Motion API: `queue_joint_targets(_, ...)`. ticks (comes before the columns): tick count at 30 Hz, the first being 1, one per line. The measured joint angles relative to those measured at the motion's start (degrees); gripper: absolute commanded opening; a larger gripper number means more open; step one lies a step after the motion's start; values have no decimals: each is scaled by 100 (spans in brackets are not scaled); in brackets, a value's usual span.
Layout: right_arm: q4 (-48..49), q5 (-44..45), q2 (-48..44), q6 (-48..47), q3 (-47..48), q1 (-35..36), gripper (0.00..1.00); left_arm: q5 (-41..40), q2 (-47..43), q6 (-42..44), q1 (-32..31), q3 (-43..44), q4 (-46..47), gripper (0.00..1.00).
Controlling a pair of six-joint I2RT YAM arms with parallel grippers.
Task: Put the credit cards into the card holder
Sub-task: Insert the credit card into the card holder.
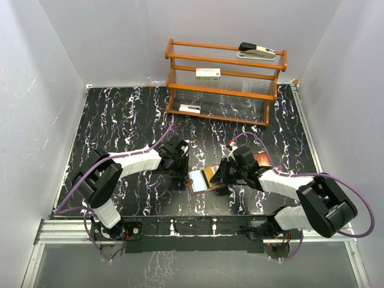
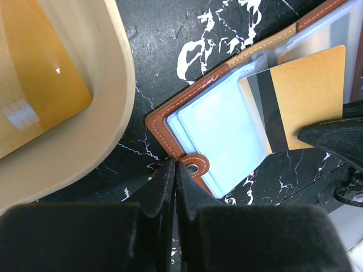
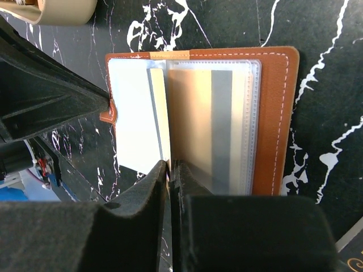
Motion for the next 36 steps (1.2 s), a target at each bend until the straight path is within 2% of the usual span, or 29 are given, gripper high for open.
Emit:
queue_joint_targets(8, 319, -37, -50, 374, -249, -7, 12, 28, -15, -61, 4, -37, 72, 0)
queue_joint_targets(21, 391, -52, 52, 566, -249, 2, 13, 90, -15, -109, 28, -74, 127, 0)
queue_joint_targets(25, 409, -48, 114, 640, -238, 35, 21, 116, -15, -142, 42, -87, 142, 0)
queue_joint_targets(27, 271, -22, 116, 619, -160, 52, 31, 118, -15, -149, 42, -87, 146, 0)
queue_joint_targets(29, -79, 68, 94, 546, 35, 79, 37, 129, -15, -164, 37, -103, 203, 0)
queue_joint_targets(36, -1532, 776, -46, 24, 774, 116, 41, 160, -15, -166, 33, -125, 267, 0)
